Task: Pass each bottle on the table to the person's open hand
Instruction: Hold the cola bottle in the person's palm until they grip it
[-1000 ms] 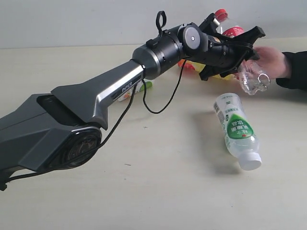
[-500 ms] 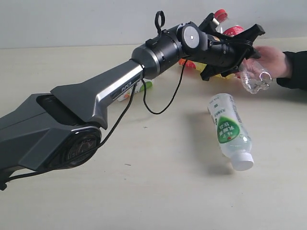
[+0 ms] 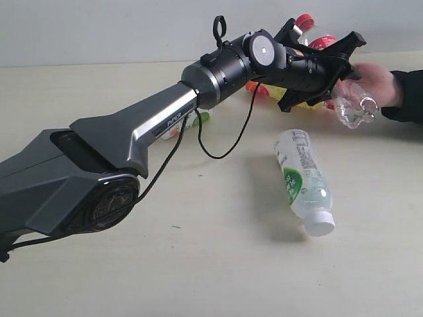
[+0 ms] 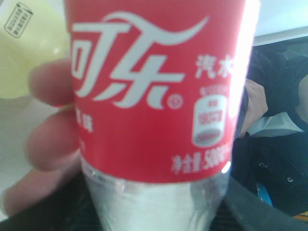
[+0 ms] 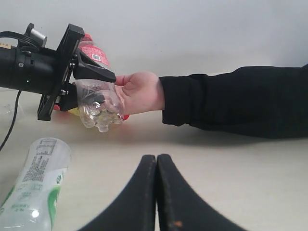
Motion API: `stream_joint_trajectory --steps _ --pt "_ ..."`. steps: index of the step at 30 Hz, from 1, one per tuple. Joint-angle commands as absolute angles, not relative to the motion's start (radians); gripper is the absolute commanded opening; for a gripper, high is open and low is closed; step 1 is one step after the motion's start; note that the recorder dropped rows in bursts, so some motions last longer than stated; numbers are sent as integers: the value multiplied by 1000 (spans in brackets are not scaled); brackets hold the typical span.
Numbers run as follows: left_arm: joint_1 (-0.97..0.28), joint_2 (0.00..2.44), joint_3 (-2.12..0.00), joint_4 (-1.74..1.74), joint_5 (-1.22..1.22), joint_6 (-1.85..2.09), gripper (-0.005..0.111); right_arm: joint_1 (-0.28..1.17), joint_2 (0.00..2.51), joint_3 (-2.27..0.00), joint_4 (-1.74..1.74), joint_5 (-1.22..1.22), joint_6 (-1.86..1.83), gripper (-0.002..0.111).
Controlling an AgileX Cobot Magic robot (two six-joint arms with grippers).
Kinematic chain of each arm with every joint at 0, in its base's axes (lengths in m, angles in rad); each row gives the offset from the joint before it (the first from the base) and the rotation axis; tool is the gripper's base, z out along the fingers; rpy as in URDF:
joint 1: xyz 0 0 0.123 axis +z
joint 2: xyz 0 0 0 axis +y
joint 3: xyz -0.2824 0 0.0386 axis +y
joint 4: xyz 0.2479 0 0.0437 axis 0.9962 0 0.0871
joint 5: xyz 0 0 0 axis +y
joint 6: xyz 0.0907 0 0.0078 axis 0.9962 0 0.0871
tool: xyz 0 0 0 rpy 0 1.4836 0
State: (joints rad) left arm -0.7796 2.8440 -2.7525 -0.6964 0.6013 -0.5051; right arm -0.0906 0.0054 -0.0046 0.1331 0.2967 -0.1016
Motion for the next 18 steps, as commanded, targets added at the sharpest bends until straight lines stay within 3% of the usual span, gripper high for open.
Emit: stream_joint_trajectory --steps 1,18 --pt "-777 2829 -2756 -702 594 -474 43 -88 0 0 132 290 -103 0" --pt "-777 2826 -2756 -720 594 -472 45 -88 0 0 132 290 -103 0"
